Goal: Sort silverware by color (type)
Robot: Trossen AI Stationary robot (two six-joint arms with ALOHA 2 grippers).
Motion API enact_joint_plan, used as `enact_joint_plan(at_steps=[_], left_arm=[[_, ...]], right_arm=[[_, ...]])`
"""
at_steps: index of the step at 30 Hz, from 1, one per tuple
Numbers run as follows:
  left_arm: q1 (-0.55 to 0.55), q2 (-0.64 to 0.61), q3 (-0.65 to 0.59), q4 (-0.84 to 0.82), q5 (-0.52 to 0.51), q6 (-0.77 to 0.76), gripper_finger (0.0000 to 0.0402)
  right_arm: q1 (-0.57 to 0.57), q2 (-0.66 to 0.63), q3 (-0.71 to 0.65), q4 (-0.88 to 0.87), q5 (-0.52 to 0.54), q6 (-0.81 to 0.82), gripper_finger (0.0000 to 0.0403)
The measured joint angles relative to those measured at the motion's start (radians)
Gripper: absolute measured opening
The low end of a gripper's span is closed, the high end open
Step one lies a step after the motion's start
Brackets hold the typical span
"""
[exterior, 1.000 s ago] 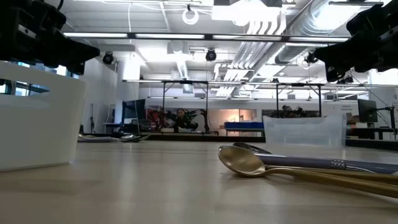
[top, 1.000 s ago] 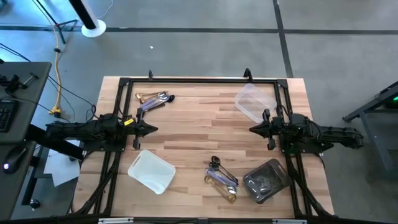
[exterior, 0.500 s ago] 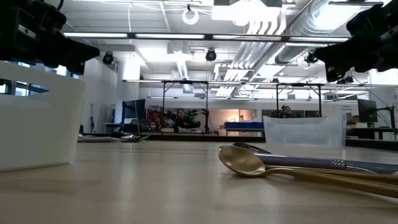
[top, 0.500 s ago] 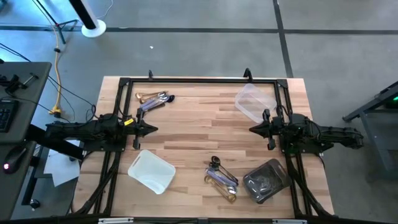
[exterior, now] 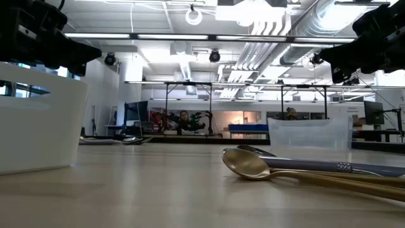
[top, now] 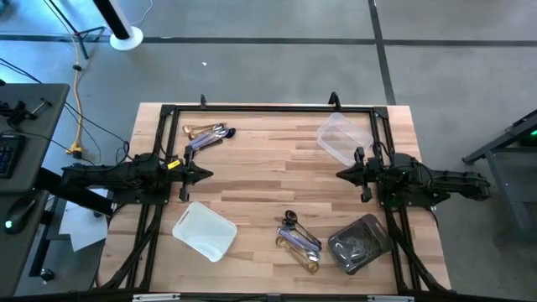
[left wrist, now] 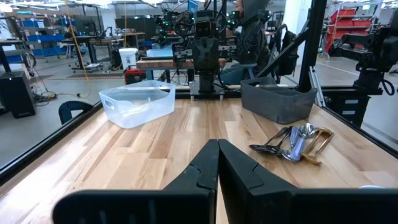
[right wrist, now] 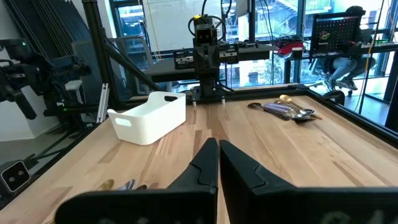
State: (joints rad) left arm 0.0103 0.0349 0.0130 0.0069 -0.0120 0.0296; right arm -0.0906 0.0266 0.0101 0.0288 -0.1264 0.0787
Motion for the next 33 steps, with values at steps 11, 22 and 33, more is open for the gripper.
enact_joint_plan(at_steps=[11, 22, 33], left_arm=[[0.000, 0.000, 0.000, 0.000, 0.000, 0.000, 0.0001], [0.000, 0.000, 0.000, 0.000, 0.000, 0.000, 0.0001], [0.000, 0.000, 0.000, 0.000, 0.000, 0.000, 0.0001]], right_arm=[[0.000, 0.000, 0.000, 0.000, 0.000, 0.000, 0.0000], [0.000, 0.000, 0.000, -0.002, 0.018, 0.000, 0.0000], [0.000, 0.001, 0.000, 0.031, 0.019, 0.038, 0.0000]])
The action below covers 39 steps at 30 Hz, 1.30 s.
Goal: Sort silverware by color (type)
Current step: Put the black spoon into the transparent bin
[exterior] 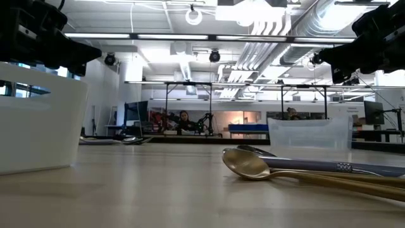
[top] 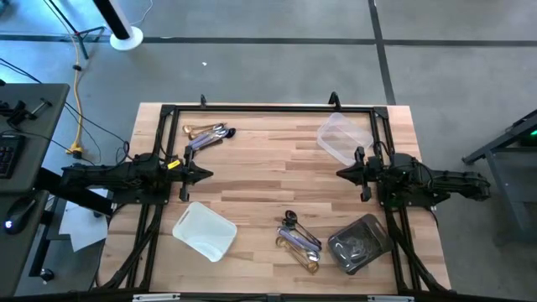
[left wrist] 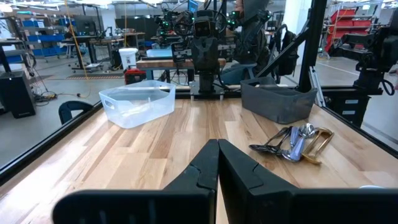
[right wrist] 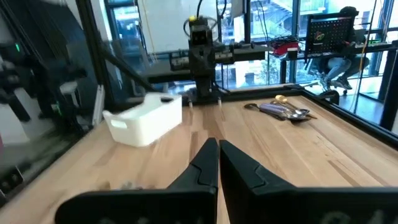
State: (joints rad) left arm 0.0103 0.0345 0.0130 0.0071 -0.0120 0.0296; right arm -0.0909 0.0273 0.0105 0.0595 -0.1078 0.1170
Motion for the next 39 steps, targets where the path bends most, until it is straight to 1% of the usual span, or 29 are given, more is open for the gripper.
enact_joint_plan(at_steps=[3, 5, 7, 10, 12, 14, 18, 20, 21, 23, 26, 28, 31, 35, 39], left_arm=[[0.000, 0.000, 0.000, 0.000, 0.000, 0.000, 0.0001], [0.000, 0.000, 0.000, 0.000, 0.000, 0.000, 0.0001], [0.000, 0.000, 0.000, 0.000, 0.000, 0.000, 0.0001], [0.000, 0.000, 0.000, 0.000, 0.000, 0.000, 0.0001], [0.000, 0.000, 0.000, 0.000, 0.000, 0.000, 0.0001], [0.000, 0.000, 0.000, 0.000, 0.000, 0.000, 0.0001], [0.000, 0.000, 0.000, 0.000, 0.000, 0.000, 0.0001], [0.000, 0.000, 0.000, 0.000, 0.000, 0.000, 0.0001], [0.000, 0.000, 0.000, 0.000, 0.000, 0.000, 0.0001], [0.000, 0.000, 0.000, 0.000, 0.000, 0.000, 0.0001], [0.000, 0.000, 0.000, 0.000, 0.000, 0.000, 0.0001], [0.000, 0.000, 0.000, 0.000, 0.000, 0.000, 0.0001], [0.000, 0.000, 0.000, 0.000, 0.000, 0.000, 0.0001], [0.000, 0.000, 0.000, 0.000, 0.000, 0.000, 0.0001], [0.000, 0.000, 0.000, 0.000, 0.000, 0.000, 0.0001]], right_arm=[[0.000, 0.000, 0.000, 0.171, 0.003, 0.143, 0.0000], [0.000, 0.000, 0.000, 0.331, 0.036, 0.174, 0.0000], [0.000, 0.000, 0.000, 0.532, 0.070, 0.171, 0.0000], [0.000, -0.001, 0.000, 0.778, 0.110, 0.100, 0.0000], [0.000, -0.001, 0.000, 0.892, 0.124, 0.061, 0.0000], [0.000, -0.001, 0.004, 0.926, 0.140, 0.065, 0.0000], [0.000, 0.013, 0.034, 0.848, 0.204, 0.135, 0.0000], [0.000, 0.053, 0.075, 0.776, 0.275, 0.176, 0.0000], [0.000, 0.085, 0.107, 0.741, 0.292, 0.194, 0.0000], [0.000, 0.168, 0.195, 0.659, 0.287, 0.186, 0.0000], [0.000, 0.320, 0.357, 0.478, 0.254, 0.114, 0.0000], [0.000, 0.424, 0.466, 0.343, 0.282, 0.056, 0.0000], [0.000, 0.557, 0.604, 0.144, 0.345, 0.040, 0.0000], [0.000, 0.704, 0.730, -0.088, 0.355, 0.061, 0.0000], [0.000, 0.819, 0.788, -0.242, 0.355, 0.148, 0.0000]])
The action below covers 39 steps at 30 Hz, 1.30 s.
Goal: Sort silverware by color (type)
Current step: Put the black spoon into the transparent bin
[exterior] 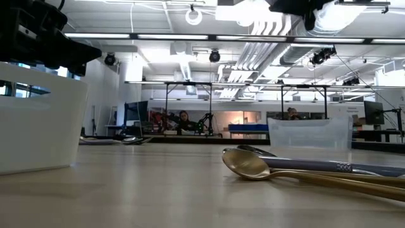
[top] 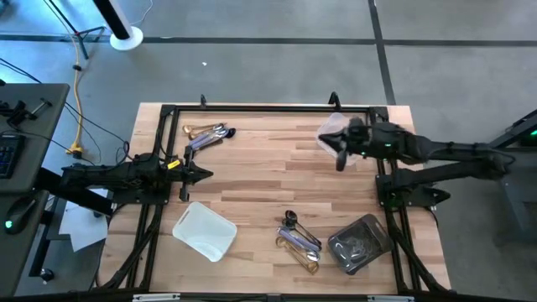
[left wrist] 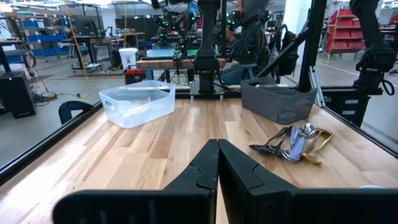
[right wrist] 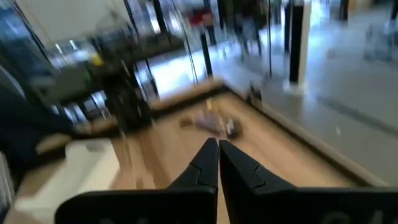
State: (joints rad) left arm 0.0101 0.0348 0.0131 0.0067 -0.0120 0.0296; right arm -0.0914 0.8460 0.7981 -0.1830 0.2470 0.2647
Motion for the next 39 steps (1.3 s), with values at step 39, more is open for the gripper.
enact_joint_plan(at_steps=[39], left_arm=[[0.111, 0.565, 0.481, 0.443, -0.235, -0.172, 0.0001]], right_arm=[[0.000, 0.088, 0.010, 0.291, -0.090, 0.000, 0.0000]])
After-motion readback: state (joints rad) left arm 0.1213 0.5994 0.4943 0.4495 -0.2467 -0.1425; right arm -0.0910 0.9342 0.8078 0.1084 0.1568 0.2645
